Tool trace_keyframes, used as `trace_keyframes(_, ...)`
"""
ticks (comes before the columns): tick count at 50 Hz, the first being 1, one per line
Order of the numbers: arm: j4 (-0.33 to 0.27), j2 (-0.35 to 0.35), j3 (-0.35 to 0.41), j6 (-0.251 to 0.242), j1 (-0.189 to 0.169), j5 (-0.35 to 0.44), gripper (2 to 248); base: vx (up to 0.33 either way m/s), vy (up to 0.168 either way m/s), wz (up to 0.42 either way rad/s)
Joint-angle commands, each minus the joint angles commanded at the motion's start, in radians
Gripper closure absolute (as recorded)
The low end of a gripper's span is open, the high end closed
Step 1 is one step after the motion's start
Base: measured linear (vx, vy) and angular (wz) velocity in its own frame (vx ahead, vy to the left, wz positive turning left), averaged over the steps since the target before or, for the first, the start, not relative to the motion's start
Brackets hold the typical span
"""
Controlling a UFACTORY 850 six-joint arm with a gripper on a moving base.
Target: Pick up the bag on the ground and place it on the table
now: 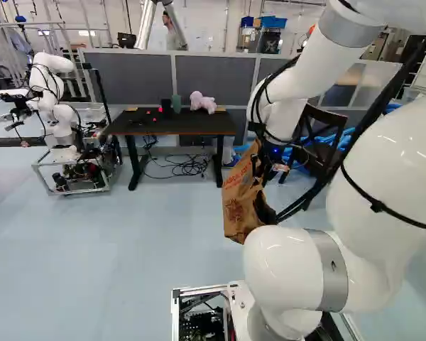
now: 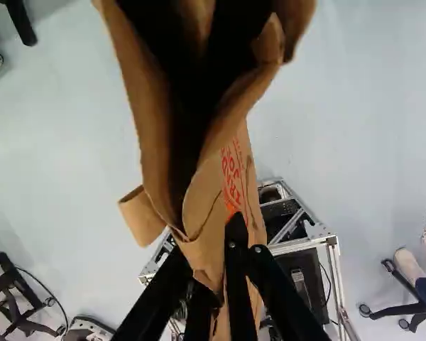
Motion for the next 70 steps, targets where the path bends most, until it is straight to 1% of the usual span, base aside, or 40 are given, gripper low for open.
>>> trace_keyframes(23, 0.0, 0.043, -0.047, 0.0, 0.0, -0.086, 229, 0.0, 0.0, 0.0)
trace_keyframes(54, 0.0, 0.084, -0.123, 0.0, 0.023, -0.22, 229, 0.0, 0.0, 0.0)
trace_keyframes(70, 0.0, 0.097, -0.17, 0.0, 0.025, -0.297, 229, 0.0, 0.0, 0.0)
